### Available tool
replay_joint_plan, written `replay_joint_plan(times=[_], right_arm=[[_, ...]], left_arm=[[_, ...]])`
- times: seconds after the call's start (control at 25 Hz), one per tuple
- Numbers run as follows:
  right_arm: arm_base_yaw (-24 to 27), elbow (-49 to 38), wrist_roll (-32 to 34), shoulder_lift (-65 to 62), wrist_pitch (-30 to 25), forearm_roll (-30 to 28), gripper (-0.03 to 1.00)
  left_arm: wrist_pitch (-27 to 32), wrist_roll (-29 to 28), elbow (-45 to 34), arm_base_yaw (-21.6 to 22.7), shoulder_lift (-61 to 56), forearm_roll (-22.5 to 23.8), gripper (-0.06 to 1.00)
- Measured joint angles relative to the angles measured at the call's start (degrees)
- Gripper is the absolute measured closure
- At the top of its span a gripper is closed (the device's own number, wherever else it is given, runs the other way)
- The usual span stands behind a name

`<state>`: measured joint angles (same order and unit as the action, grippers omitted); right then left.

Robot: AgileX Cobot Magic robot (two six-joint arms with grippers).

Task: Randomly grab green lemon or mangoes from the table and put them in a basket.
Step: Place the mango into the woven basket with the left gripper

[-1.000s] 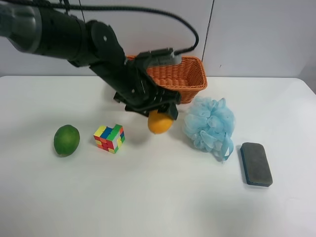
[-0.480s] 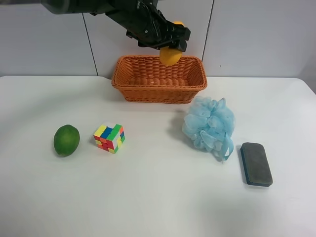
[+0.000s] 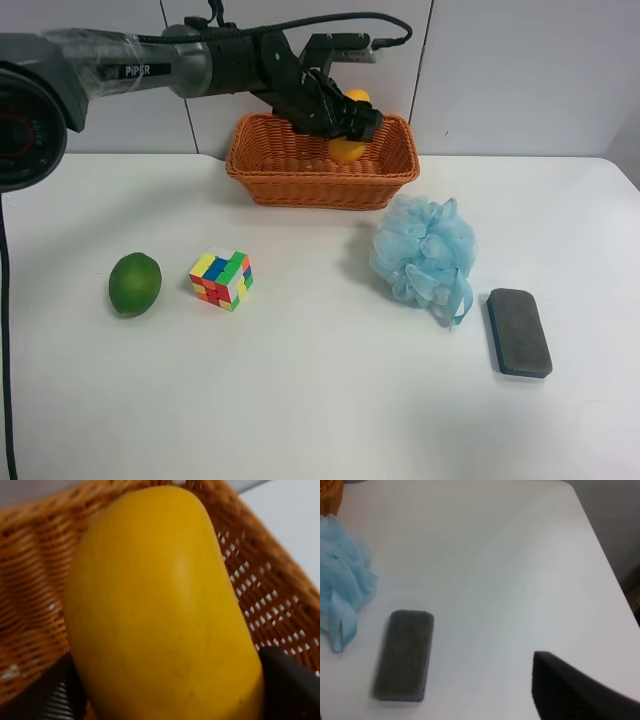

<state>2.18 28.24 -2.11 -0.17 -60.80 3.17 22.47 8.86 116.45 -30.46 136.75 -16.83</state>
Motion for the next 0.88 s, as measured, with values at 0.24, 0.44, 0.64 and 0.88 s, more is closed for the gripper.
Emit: replay_joint_plan(times=[0.24, 0.44, 0.64, 0.88], right_arm=[[0.0, 0.0, 0.0, 0.0, 0.0, 0.0, 0.15], [0.0, 0.0, 0.0, 0.0, 0.0, 0.0, 0.15], [0.0, 0.0, 0.0, 0.0, 0.0, 0.0, 0.15], [0.0, 0.0, 0.0, 0.0, 0.0, 0.0, 0.15]], left_arm=[[-0.4, 0.0, 0.0, 0.0, 0.4, 0.6, 0.28], [-0.3, 0.0, 0.0, 0.0, 0.4, 2.4, 0.28], [-0.8, 0.0, 0.0, 0.0, 0.4, 2.9, 0.24], [-2.1, -0.1, 0.1, 0.0, 0.1, 3.2, -0.04]])
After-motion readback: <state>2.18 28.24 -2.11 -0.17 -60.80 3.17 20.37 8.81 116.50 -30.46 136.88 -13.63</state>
